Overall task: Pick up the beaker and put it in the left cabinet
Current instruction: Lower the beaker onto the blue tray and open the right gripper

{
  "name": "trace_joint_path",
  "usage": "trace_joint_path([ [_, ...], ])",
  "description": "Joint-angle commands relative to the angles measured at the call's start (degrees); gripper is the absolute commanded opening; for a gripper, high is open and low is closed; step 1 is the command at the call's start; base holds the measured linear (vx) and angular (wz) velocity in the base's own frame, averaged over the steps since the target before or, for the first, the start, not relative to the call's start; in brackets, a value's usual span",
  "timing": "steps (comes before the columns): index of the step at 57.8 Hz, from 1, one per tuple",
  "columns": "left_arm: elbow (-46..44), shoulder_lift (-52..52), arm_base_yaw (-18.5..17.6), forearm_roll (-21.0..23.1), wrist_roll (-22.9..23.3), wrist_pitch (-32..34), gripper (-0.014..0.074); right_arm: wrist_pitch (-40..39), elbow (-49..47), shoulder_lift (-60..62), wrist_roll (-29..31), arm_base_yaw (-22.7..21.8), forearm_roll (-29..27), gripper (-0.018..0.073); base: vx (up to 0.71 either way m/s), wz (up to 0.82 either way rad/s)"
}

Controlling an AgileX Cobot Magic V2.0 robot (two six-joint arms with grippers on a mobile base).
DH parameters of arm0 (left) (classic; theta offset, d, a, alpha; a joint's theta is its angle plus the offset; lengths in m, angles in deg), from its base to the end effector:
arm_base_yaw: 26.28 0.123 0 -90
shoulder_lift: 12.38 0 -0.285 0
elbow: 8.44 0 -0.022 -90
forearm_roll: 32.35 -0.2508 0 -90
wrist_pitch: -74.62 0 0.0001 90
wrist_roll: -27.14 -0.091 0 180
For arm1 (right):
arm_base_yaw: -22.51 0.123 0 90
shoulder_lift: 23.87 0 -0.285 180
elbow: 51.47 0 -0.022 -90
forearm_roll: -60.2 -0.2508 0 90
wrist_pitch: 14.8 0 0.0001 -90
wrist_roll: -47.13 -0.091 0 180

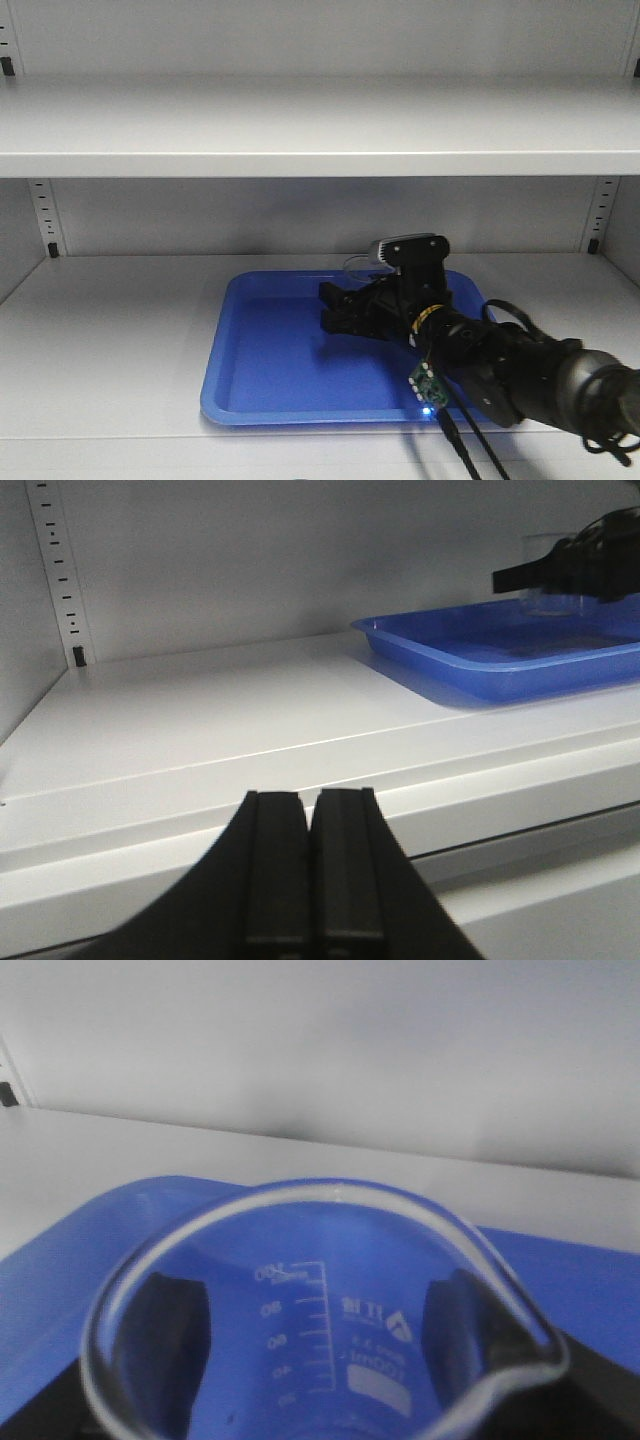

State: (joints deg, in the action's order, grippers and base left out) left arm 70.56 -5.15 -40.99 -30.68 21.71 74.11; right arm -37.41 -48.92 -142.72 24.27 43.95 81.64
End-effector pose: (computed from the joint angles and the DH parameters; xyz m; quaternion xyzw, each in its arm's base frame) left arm 0.0551 -0.0145 0.2024 0.1103 0.6778 -0.0694 0.7236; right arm 0.4158 0.1770 0.2447 -0.1677 0.7481 0.1879 0.6140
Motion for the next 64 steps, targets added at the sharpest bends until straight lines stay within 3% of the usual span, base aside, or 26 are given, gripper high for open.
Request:
trace_joint_path([
  [1, 0.9, -1.1, -0.2, 0.4, 0.2, 4.8, 0.0001, -5.2, -3.6, 1.7, -0.1, 0.0, -0.2, -0.0004, 0.00, 0.00],
  [24, 0.9, -1.1, -0.2, 0.4, 0.2, 4.8, 0.0001, 3.0, -3.2, 1.5, 3.8, 0.0, -0.2, 0.0022, 0.00, 0.00],
  [37, 0.9, -1.1, -0.2, 0.4, 0.2, 4.8, 0.0001, 3.6, -3.2, 1.5, 3.8, 0.0, -0.2, 0.0108, 0.00, 0.00],
  [45, 0.9, -1.1, -0.2, 0.4, 0.2, 4.8, 0.0001, 3.5, -3.2, 1.5, 3.7, 0.0, -0.2, 0.0218, 0.00, 0.00],
  [64, 0.9, -1.1, -0.2, 0.4, 0.2, 4.8, 0.0001, 3.1, -3.2, 1.7, 3.7, 0.0, -0.3, 0.0619, 0.00, 0.00],
])
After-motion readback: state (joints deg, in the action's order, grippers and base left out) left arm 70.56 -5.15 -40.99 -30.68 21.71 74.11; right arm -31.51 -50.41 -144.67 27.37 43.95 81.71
